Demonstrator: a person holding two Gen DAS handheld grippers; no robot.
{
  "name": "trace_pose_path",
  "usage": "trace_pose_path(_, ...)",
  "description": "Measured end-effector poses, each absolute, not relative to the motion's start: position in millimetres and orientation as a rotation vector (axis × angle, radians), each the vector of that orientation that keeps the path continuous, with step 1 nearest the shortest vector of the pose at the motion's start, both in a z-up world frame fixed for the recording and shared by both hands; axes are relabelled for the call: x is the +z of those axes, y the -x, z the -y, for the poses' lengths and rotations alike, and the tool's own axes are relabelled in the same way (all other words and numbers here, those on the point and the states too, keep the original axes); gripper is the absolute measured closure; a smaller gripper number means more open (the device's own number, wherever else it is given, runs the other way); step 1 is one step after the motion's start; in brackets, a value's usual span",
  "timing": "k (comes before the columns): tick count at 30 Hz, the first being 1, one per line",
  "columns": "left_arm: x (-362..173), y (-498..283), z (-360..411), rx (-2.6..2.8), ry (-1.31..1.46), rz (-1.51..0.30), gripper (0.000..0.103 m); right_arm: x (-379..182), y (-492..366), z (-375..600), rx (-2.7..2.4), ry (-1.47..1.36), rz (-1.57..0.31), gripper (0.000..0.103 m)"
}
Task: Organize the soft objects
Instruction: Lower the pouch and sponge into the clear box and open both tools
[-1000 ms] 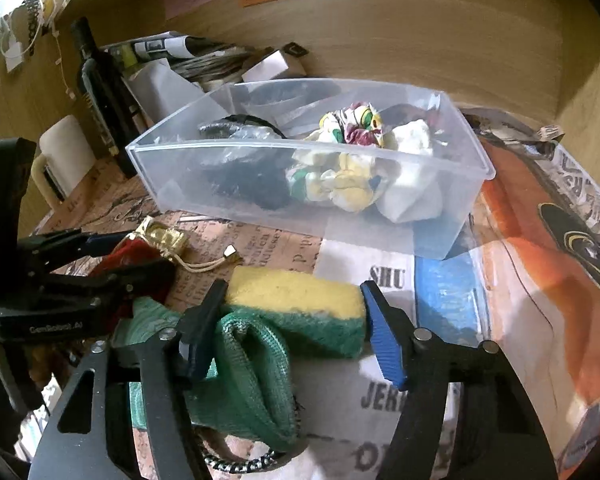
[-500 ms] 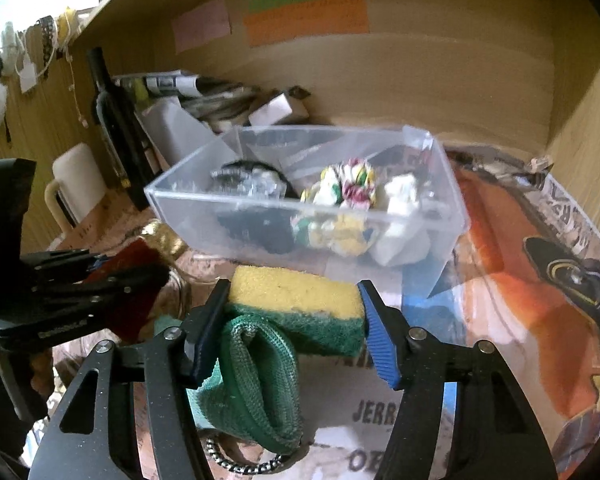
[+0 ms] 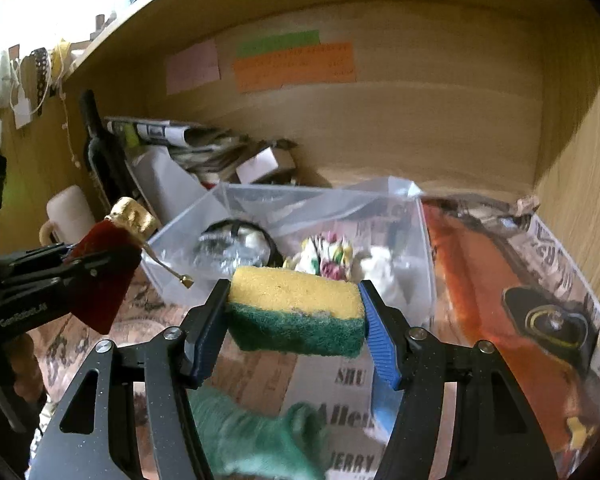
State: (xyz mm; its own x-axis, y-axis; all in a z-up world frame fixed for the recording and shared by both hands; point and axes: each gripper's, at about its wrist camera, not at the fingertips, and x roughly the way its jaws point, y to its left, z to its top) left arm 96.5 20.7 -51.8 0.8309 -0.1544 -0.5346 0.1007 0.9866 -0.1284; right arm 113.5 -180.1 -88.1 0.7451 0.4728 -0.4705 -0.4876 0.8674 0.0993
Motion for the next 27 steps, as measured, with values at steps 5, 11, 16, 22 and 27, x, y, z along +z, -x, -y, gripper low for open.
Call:
trace_pose_path(5,-42,-116,-20,-0.140,0.102,-0.562,0.076,-69,-122,178,0.517,0.045,-0.457,0.044)
trace_pose_path(11,-28,-146,-19,-0.146,0.114,-0.548,0.076,-50,-141,173,0.506,0.063,-0.412,0.044)
trace_pose_path(16,-26,-171,-16,-0.134,0.112,-0.560,0.076,-45,-166,165,0.494,0.096,-0.423,0.044)
trace_pose_path(22,-39,-202,-12,-0.136,0.119,-0.621,0.076,-57,-202,156,0.471,0.129,-0.496,0.044)
trace_pose_path(27,-61,-228,-9,-0.147,0.139,-0.724,0.076,-74,-223,149,0.454,0.157,-0.569,0.043)
